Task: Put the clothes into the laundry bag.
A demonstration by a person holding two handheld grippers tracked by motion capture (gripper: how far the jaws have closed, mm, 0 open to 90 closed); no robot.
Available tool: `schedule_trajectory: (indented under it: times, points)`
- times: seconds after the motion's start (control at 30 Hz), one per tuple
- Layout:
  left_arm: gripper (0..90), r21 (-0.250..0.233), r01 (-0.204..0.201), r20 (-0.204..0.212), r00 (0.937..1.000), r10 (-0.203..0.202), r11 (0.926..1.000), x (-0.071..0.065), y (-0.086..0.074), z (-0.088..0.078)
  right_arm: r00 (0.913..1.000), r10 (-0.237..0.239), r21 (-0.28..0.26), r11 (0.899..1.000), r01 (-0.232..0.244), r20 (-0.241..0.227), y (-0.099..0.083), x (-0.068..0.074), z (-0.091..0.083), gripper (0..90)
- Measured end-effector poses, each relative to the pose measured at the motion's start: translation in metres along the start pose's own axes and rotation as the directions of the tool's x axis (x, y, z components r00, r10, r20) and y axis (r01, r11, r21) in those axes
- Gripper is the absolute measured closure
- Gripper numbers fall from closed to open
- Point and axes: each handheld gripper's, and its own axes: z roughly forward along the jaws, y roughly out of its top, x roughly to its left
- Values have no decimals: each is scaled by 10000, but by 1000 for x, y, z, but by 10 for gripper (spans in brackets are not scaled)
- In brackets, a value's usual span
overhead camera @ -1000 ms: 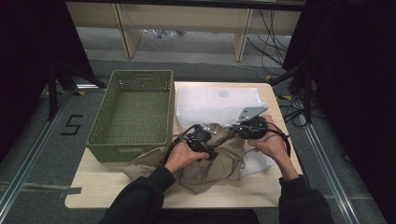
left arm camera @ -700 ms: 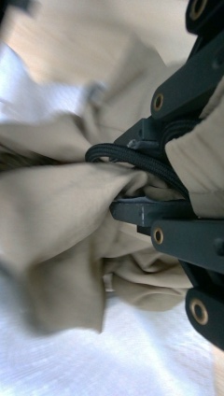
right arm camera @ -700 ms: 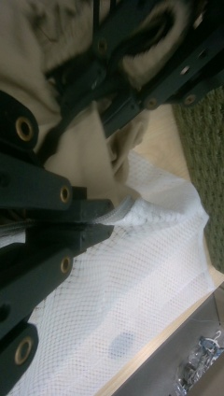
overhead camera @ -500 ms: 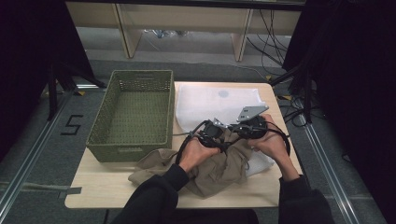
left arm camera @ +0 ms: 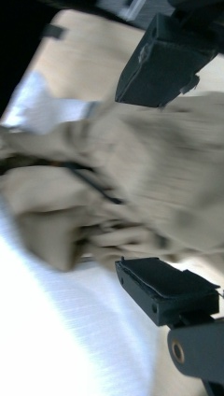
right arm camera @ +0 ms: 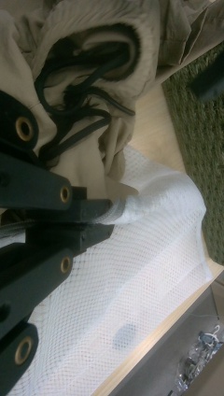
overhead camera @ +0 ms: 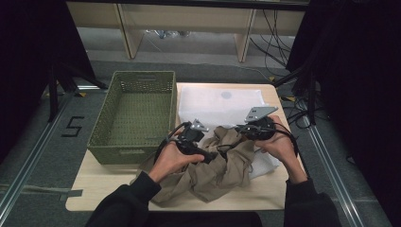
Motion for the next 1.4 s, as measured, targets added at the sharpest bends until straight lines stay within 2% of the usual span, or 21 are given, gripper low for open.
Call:
schedule_trajectory:
  times: [0.1, 0.13, 0.2, 0.27, 0.37, 0.47, 0.57, 0.67, 0.7, 0.73, 0.77, 0.83, 0.93, 0.97, 1.1, 1.17, 1.2, 1.27, 1.33, 1.37, 1.4]
  points:
    - [158, 340, -343, 235, 9992, 335, 9988, -1, -17, 13, 10000, -40, 1, 10000, 40, -20, 0, 0, 1, 897]
    - [158, 911, -963, 455, 9947, 924, 9912, 3, -19, 19, 10000, -39, 36, 10000, 39, -29, 1, 1, 2, 897]
    - [166, 1034, -870, 795, 9937, 790, 9908, 4, -24, 37, 9998, -189, 45, 9998, 189, -97, 1, 2, 4, 897]
    - [489, 605, -548, 1146, 9923, 476, 9967, -1, -23, 47, 9999, -127, 111, 9999, 128, -92, 2, 4, 4, 897]
    - [750, 120, -539, 1228, 9911, 520, 9985, -15, -12, 46, 9994, -306, 63, 9995, 307, -173, 6, 8, 4, 898]
    - [762, -295, -1087, 1296, 9853, 1116, 9936, -38, 4, 41, 9995, -268, -64, 9996, 267, -146, 7, 10, 4, 898]
    - [770, -689, -965, 1292, 9861, 1048, 9929, -43, 18, 47, 9994, -293, -146, 9995, 290, -204, 9, 9, -1, 898]
    - [772, -336, -598, -78, 9982, 596, 9976, -19, 22, 67, 9994, -315, -344, 9989, 310, -145, 10, 7, -9, 898]
    - [767, -301, 91, -247, 9996, -98, 9995, -8, 20, 76, 9993, -374, -434, 9984, 371, -73, 11, 6, -13, 898]
    - [767, 7, 229, -186, 9996, -229, 9997, 5, 19, 81, 9993, -374, -434, 9984, 371, -73, 11, 6, -13, 898]
    - [743, -364, 911, -288, 9953, -922, 9952, 10, 18, 88, 9994, -341, -405, 9986, 337, -96, 11, 7, -16, 898]
    - [725, -537, 1358, -371, 9898, -1379, 9893, 16, 17, 91, 9991, -412, -419, 9983, 408, -92, 11, 7, -16, 898]
    - [567, -278, 920, -366, 9950, -930, 9954, 11, 17, 85, 9995, -249, -248, 9994, 245, -168, 9, 9, -13, 898]
    - [396, -208, 760, -249, 9968, -765, 9969, 9, 16, 80, 9995, -244, -134, 9996, 241, -175, 6, 9, -11, 898]
    - [185, 333, 198, -560, 9983, -179, 9992, 16, 7, 66, 9988, -406, -103, 9991, 403, -288, 4, 10, -8, 898]
    - [115, 430, 952, -245, 9953, -942, 9945, 21, -2, 74, 9986, -430, -18, 9991, 430, -301, 4, 11, -6, 898]
    - [148, 1048, 594, 29, 9982, -600, 9927, 27, -6, 77, 9993, -308, 18, 9995, 308, -211, 4, 14, -3, 897]
    - [138, 1162, 663, 444, 9964, -719, 9910, 27, -14, 93, 9992, -251, 60, 9997, 253, -303, 4, 14, -2, 897]
    - [181, 682, 1668, 1272, 9764, -1744, 9836, 20, -19, 109, 9988, -381, 85, 9992, 384, -316, 3, 14, 2, 897]
    - [333, 504, 1680, 1625, 9712, -1741, 9845, 18, -20, 111, 9988, -278, 205, 9994, 287, -397, 3, 15, 2, 897]
    - [613, 458, 1748, 1725, 9684, -1802, 9835, 16, -19, 112, 9986, -311, 188, 9993, 320, -421, 2, 17, 5, 898]
